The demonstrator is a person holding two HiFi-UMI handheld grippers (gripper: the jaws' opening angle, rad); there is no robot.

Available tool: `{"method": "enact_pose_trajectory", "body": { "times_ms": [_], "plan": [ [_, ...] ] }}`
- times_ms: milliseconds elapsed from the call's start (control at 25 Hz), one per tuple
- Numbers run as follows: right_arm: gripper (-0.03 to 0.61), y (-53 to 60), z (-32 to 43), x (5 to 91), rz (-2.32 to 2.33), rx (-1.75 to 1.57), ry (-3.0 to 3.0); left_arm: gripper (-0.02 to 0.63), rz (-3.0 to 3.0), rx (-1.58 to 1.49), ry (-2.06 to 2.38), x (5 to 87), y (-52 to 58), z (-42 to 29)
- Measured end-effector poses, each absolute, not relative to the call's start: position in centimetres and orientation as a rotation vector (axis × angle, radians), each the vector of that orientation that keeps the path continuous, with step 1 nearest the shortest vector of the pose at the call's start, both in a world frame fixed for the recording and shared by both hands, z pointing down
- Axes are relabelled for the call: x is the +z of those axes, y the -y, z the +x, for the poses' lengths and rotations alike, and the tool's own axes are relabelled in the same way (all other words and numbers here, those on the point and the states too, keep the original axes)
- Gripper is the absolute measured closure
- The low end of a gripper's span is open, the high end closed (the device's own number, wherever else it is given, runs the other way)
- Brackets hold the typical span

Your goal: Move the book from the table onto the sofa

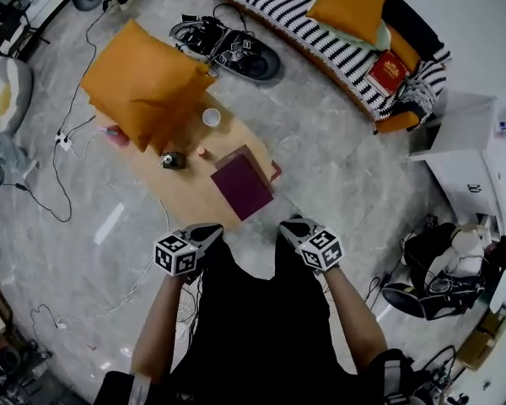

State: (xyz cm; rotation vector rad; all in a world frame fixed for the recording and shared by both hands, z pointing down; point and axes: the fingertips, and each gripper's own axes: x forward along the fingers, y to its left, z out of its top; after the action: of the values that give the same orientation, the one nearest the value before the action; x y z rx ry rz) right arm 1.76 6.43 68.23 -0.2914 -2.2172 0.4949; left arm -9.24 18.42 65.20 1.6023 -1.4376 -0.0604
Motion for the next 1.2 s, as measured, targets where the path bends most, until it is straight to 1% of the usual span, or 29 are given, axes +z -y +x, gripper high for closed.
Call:
{"method": "enact_pose_trajectory", "body": {
  "times_ms": [120, 160, 200, 240, 280, 360, 480, 600, 680, 800, 920, 1080, 1120, 1160, 1200],
  "plan": [
    [0.572, -5.3, 4.1, 72.1, -0.286, 0.58, 2.136, 0.6, 1.427, -0.202, 1.492, 69.0, -19.0, -10.8],
    [0.572, -5.0, 4.4, 73.3, -0.28, 0.614, 2.119, 0.587, 1.368, -0.263, 1.499, 70.4, -19.0, -11.5],
    [0.572, -4.7, 4.5, 74.3, -0.274, 0.633, 2.109, 0.552, 1.321, -0.318, 1.498, 71.7, -19.0, -12.0],
    [0.571, -4.4, 4.6, 75.3, -0.272, 0.641, 2.103, 0.499, 1.287, -0.362, 1.49, 73.0, -19.0, -12.4],
    [0.571, -4.4, 4.5, 76.2, -0.272, 0.647, 2.099, 0.462, 1.266, -0.397, 1.476, 74.2, -19.1, -12.6],
    [0.571, -4.5, 3.8, 78.3, -0.269, 0.71, 2.086, 0.41, 1.241, -0.458, 1.446, 76.5, -19.3, -13.1],
    [0.46, -4.8, 2.4, 81.9, -0.245, 0.939, 2.05, 0.359, 1.194, -0.561, 1.429, 80.6, -19.1, -14.6],
    [0.382, -4.6, 0.8, 86.1, -0.213, 1.145, 2.015, 0.309, 1.125, -0.674, 1.425, 84.9, -18.3, -16.1],
    [0.312, -4.5, -0.1, 88.7, -0.208, 1.241, 1.995, 0.299, 1.084, -0.723, 1.42, 87.6, -17.6, -16.9],
    [0.266, -4.4, -1.0, 92.1, -0.195, 1.407, 1.948, 0.287, 1.047, -0.775, 1.414, 90.8, -16.8, -17.5],
    [0.265, -4.0, -2.5, 94.4, -0.201, 1.568, 1.928, 0.285, 1.047, -0.806, 1.386, 93.0, -16.2, -17.3],
    [0.269, -3.5, -3.9, 95.5, -0.234, 1.779, 1.896, 0.285, 1.085, -0.821, 1.327, 94.1, -16.4, -15.6],
    [0.279, -3.5, -3.8, 95.7, -0.242, 1.825, 1.873, 0.285, 1.09, -0.822, 1.314, 94.3, -16.5, -15.1],
    [0.346, -3.7, -3.7, 95.8, -0.26, 1.862, 1.847, 0.285, 1.092, -0.817, 1.303, 94.7, -16.7, -14.8],
    [0.352, -4.0, -3.6, 95.9, -0.287, 1.887, 1.822, 0.285, 1.092, -0.806, 1.292, 95.1, -17.0, -14.4]
  ]
}}
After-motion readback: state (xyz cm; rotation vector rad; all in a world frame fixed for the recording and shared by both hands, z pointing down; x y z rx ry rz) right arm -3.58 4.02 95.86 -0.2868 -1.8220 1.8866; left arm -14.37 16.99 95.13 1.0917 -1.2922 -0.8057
